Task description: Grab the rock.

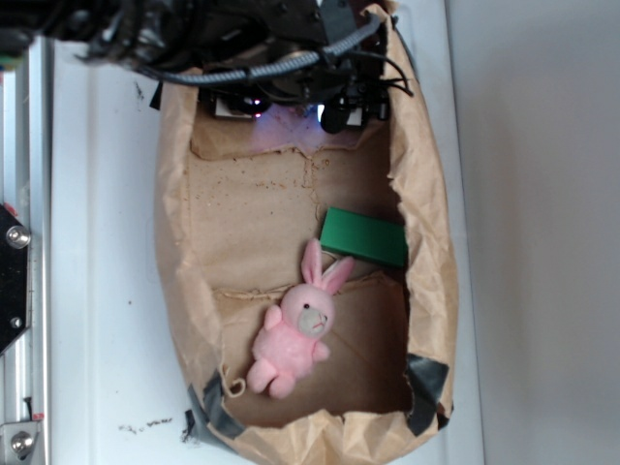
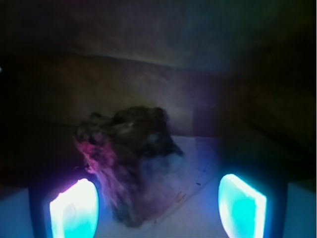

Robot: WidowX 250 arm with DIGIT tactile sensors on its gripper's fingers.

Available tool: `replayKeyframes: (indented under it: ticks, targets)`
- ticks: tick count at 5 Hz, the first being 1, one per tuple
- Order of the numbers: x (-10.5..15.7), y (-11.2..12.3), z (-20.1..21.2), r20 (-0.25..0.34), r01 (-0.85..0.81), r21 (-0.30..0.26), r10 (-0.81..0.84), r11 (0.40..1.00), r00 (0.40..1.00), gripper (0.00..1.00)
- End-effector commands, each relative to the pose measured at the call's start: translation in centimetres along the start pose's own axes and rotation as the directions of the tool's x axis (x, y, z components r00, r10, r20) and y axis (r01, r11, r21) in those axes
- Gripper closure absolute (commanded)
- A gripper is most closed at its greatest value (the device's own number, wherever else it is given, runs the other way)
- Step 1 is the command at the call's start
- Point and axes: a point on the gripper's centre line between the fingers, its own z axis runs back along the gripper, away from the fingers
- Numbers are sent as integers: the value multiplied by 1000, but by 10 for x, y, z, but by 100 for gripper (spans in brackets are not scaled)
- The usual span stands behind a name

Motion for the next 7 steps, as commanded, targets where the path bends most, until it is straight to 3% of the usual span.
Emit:
replayKeyframes:
  ticks: [1, 3, 4, 5, 7]
  targets:
    - [15, -4, 7, 39, -31, -58, 34, 998, 999, 0]
    - [13, -15, 4, 36, -50, -92, 54, 994, 998, 0]
    - [13, -15, 5, 29, -24, -108, 27, 994, 999, 100]
    - [14, -15, 6, 29, -11, -122, 15, 993, 999, 100]
    - [13, -8, 34, -16, 178, -195, -185, 964, 983, 100]
